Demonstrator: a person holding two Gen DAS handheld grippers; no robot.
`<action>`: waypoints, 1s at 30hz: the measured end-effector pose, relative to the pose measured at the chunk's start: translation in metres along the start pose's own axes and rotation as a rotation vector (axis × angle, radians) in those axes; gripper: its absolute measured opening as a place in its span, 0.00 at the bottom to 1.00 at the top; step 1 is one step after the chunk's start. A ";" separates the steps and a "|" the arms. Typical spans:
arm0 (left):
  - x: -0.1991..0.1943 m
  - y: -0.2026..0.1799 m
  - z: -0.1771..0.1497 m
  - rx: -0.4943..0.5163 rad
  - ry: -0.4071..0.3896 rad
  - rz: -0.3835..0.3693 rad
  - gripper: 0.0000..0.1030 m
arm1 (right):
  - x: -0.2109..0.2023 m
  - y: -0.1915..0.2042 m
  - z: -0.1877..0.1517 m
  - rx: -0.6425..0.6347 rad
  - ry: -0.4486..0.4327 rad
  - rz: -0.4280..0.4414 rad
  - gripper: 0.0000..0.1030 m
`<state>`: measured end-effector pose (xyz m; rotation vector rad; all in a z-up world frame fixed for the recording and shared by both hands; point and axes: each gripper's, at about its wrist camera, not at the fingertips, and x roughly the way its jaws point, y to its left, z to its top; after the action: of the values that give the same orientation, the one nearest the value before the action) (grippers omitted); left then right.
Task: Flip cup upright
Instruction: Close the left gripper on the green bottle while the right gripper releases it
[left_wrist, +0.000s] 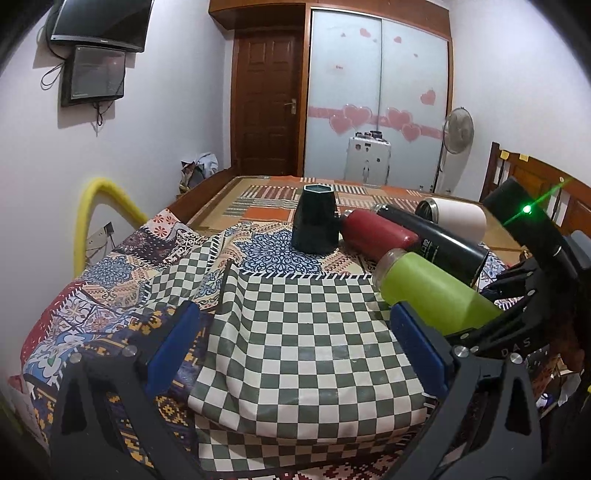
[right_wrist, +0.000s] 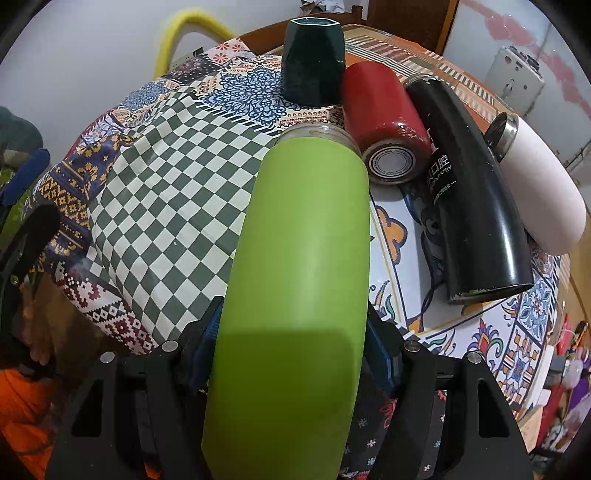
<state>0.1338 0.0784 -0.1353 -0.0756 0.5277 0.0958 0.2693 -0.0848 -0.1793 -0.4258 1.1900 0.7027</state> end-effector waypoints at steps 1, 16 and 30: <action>0.001 0.000 0.000 0.001 0.003 0.000 1.00 | -0.001 -0.003 -0.002 0.001 -0.005 0.005 0.64; 0.006 -0.013 0.011 0.022 0.037 -0.025 1.00 | -0.033 -0.006 -0.012 -0.026 -0.026 0.002 0.69; 0.057 -0.082 0.053 0.001 0.300 -0.226 1.00 | -0.114 -0.064 -0.080 0.082 -0.345 -0.181 0.69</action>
<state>0.2183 0.0066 -0.1150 -0.1493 0.8149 -0.1395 0.2352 -0.2125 -0.1023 -0.3229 0.8403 0.5425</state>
